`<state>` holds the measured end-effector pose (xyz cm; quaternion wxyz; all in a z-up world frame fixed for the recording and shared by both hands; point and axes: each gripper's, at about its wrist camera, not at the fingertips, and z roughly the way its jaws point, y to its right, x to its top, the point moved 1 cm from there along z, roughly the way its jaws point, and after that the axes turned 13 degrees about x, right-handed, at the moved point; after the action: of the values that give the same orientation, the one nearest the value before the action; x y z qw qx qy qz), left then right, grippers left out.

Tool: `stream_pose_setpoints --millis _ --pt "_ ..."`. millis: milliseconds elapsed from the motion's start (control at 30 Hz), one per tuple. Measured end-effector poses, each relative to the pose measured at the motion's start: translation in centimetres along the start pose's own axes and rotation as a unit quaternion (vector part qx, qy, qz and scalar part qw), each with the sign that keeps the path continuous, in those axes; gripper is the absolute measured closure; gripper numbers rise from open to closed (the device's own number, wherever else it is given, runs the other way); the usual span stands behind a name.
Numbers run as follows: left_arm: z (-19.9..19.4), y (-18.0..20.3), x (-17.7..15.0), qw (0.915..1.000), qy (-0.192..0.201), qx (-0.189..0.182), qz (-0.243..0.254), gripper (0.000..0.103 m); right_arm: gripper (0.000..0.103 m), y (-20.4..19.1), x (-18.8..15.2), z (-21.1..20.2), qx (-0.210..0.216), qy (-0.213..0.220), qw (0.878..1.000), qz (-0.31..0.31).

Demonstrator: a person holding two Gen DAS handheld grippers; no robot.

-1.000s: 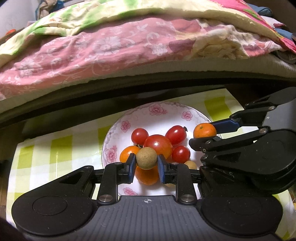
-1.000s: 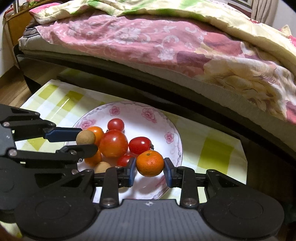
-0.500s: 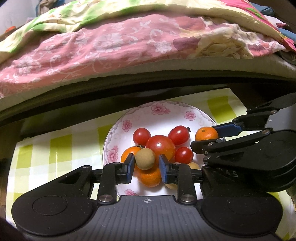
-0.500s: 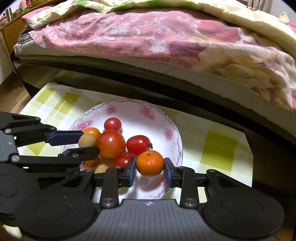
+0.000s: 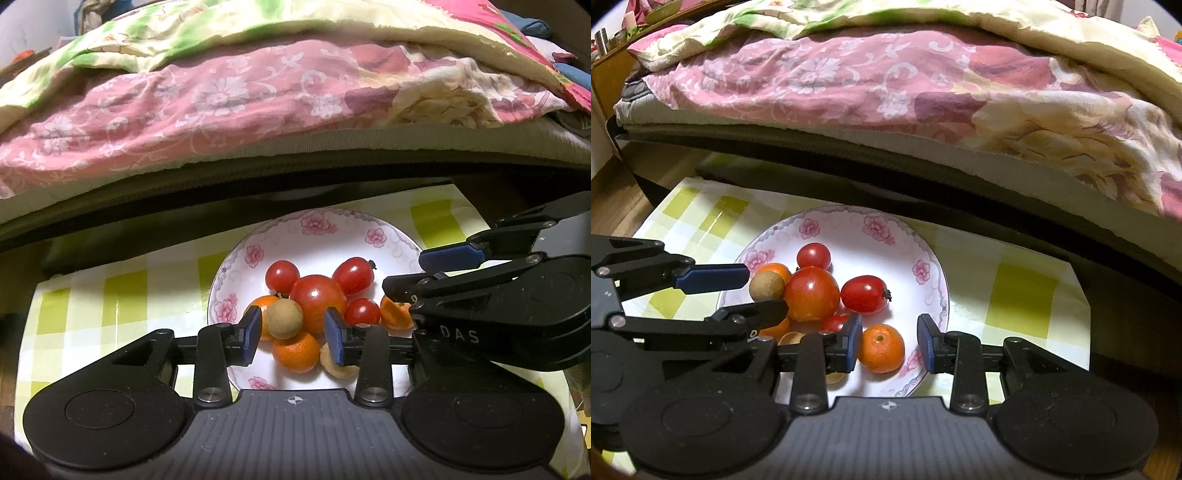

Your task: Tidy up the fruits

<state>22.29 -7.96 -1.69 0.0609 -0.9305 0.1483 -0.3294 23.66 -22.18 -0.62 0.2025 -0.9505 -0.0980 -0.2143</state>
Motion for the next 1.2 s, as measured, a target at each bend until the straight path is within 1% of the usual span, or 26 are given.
stream_pose_setpoints --millis 133,300,567,767,933,1100,1200 --pt "-0.4 -0.1 0.0 1.0 0.001 0.001 -0.001 0.054 0.068 0.0 0.1 -0.4 0.0 0.005 1.0 0.002" --pt "-1.0 -0.3 -0.1 1.0 0.004 0.003 -0.003 0.048 0.068 -0.1 0.1 -0.9 -0.001 0.008 1.0 0.006" --pt "-2.1 -0.4 -0.7 0.9999 0.003 0.007 -0.011 0.045 0.067 -0.7 -0.6 -1.8 -0.004 0.01 1.0 0.01" --pt "-3.6 -0.4 -1.8 0.9997 0.007 0.015 -0.016 0.037 0.066 -1.5 -1.7 -2.9 -0.006 0.013 1.0 0.011" --pt "-4.7 -0.2 -2.6 0.9995 0.009 0.022 -0.018 0.034 0.064 -2.1 -2.9 -4.2 -0.011 0.015 1.0 0.016" --pt "-5.8 -0.3 -3.3 0.9989 0.015 0.037 -0.023 0.024 0.063 -2.8 -3.8 -5.3 -0.014 0.022 0.999 0.021" --pt "-6.3 -0.3 -3.9 0.9987 0.016 0.042 -0.026 0.021 0.063 -3.2 -4.4 -5.9 -0.016 0.025 0.999 0.022"
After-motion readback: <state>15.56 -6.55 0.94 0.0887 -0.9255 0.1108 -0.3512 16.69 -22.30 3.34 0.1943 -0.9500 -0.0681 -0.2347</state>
